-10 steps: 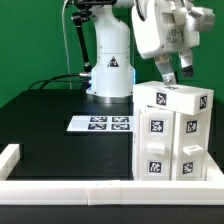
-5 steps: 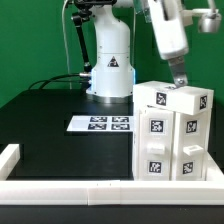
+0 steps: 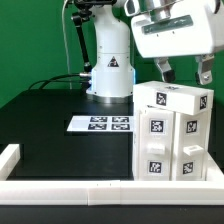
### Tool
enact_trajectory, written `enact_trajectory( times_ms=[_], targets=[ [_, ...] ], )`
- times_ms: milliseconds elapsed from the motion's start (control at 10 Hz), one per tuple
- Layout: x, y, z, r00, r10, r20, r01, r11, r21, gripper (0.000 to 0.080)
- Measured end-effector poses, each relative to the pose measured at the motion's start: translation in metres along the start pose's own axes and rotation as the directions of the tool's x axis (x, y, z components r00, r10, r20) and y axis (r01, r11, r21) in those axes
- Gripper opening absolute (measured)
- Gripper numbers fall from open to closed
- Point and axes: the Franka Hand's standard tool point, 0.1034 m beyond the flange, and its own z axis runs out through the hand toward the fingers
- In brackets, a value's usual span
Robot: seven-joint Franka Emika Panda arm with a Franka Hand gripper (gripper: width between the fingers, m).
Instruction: Assemble cabinet
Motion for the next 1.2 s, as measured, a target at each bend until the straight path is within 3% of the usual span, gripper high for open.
enact_trajectory(
  times_ms=[100, 200, 300, 400, 600, 700, 1100, 1200],
  targets=[
    [0.0001, 0.0002, 0.0002, 0.998, -0.062, 0.000, 0.062, 0.998, -0.001, 0.0797],
    [-0.0008, 0.0028, 0.0005, 0.977, -0.213, 0.001, 0.213, 0.977, -0.029, 0.0797],
    [-0.0021, 0.0041, -0.0001, 0.934, -0.357, 0.008, 0.357, 0.931, -0.077, 0.0797],
    [-0.0023, 0.0030, -0.0014, 0.885, -0.466, 0.023, 0.466, 0.880, -0.091, 0.0797],
    [-0.0029, 0.0028, -0.0022, 0.741, -0.667, 0.080, 0.671, 0.730, -0.128, 0.0797],
    [-0.0039, 0.0007, -0.0009, 0.614, -0.780, 0.124, 0.788, 0.597, -0.151, 0.0797],
    [-0.0020, 0.0005, 0.0012, 0.415, -0.896, 0.157, 0.908, 0.399, -0.124, 0.0797],
    [-0.0002, 0.0011, 0.0010, 0.308, -0.936, 0.171, 0.949, 0.291, -0.118, 0.0797]
  ],
)
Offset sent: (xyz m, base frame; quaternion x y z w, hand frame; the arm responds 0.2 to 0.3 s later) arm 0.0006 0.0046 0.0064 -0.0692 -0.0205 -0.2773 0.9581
